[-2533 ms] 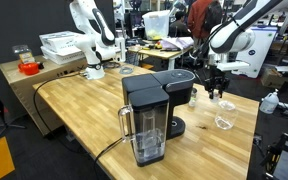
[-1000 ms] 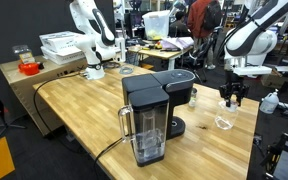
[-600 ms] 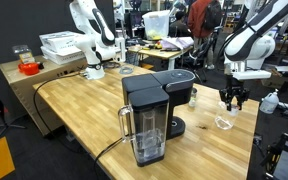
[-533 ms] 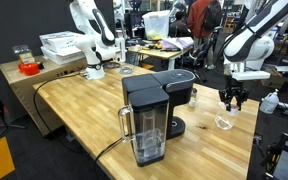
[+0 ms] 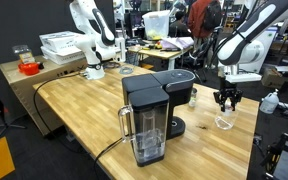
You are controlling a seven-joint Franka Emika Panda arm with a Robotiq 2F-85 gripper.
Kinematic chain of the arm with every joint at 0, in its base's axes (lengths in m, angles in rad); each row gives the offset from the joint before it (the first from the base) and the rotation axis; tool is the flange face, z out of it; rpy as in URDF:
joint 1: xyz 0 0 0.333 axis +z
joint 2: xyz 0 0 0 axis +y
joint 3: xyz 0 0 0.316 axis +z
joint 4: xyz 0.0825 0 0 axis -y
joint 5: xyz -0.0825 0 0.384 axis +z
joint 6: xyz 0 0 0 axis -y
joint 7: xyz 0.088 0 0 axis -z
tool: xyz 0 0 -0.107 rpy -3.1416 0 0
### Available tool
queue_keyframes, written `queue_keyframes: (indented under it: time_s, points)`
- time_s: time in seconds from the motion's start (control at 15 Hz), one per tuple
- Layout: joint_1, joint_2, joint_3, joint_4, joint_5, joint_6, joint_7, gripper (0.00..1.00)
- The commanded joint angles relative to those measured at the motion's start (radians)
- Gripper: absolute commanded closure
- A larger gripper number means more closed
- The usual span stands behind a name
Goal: Uncover the glass jar and put a coffee pod inside
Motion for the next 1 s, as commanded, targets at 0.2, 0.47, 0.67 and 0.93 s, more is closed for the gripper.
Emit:
queue_keyframes:
  time_s: [0.2,0.47,0.67,0.93]
  points:
    - [-0.004,0.022,0.001,0.027,-0.004,-0.016,0.013,0.23]
    - [0.000,0.023,-0.001,0.032,-0.012,-0.014,0.021,0.03]
    - [-0.001,0.019,0.000,0.034,-0.011,-0.015,0.017,0.06]
    - [-0.005,0.011,0.000,0.035,-0.007,-0.012,0.009,0.06]
